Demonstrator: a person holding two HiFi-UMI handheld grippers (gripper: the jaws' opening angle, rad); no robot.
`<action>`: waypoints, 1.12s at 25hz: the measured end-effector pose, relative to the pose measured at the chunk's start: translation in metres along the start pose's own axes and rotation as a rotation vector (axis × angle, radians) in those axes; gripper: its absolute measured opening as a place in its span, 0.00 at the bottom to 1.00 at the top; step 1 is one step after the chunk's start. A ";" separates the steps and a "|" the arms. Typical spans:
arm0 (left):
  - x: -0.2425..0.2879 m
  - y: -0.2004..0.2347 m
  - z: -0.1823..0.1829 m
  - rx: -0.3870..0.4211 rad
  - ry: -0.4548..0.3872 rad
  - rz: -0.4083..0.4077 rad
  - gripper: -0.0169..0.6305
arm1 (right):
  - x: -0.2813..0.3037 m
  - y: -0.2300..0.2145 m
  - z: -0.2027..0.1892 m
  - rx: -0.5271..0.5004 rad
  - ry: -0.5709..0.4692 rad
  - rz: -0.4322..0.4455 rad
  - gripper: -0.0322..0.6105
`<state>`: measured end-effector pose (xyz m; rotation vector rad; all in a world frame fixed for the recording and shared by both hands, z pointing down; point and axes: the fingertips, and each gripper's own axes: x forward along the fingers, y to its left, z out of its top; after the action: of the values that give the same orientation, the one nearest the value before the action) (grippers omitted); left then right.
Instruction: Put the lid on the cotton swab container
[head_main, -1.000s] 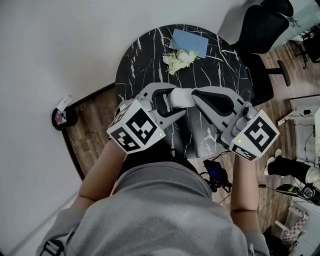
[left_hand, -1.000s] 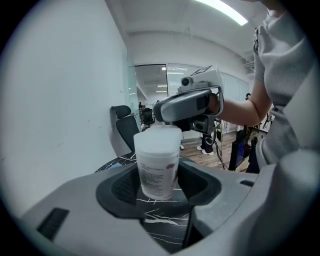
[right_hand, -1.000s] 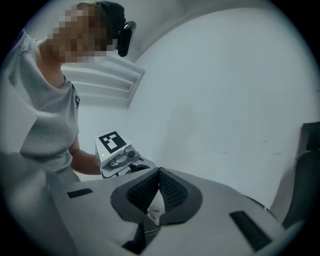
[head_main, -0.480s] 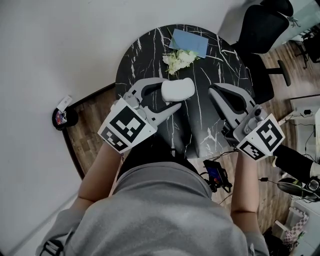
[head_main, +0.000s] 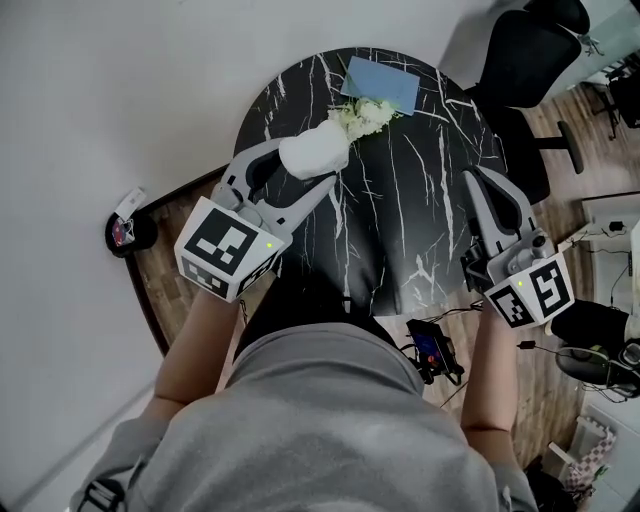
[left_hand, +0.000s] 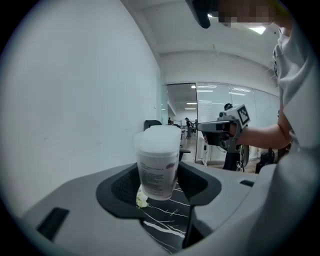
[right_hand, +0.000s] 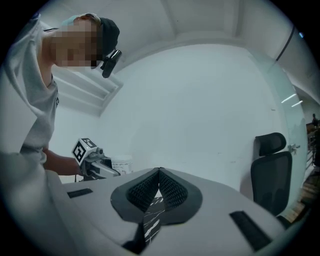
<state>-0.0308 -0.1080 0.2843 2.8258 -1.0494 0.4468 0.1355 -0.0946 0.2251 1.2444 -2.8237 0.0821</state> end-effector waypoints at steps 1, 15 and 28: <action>-0.002 0.005 0.000 -0.014 -0.005 0.020 0.39 | -0.003 -0.004 0.001 -0.001 -0.004 -0.018 0.09; -0.015 0.036 -0.015 -0.047 -0.011 0.184 0.39 | -0.023 -0.023 -0.003 -0.024 -0.017 -0.142 0.09; -0.009 0.036 -0.046 -0.088 0.045 0.202 0.39 | -0.018 -0.018 -0.031 0.007 0.027 -0.124 0.09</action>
<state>-0.0720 -0.1211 0.3249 2.6326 -1.3172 0.4660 0.1622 -0.0911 0.2552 1.4051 -2.7182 0.1028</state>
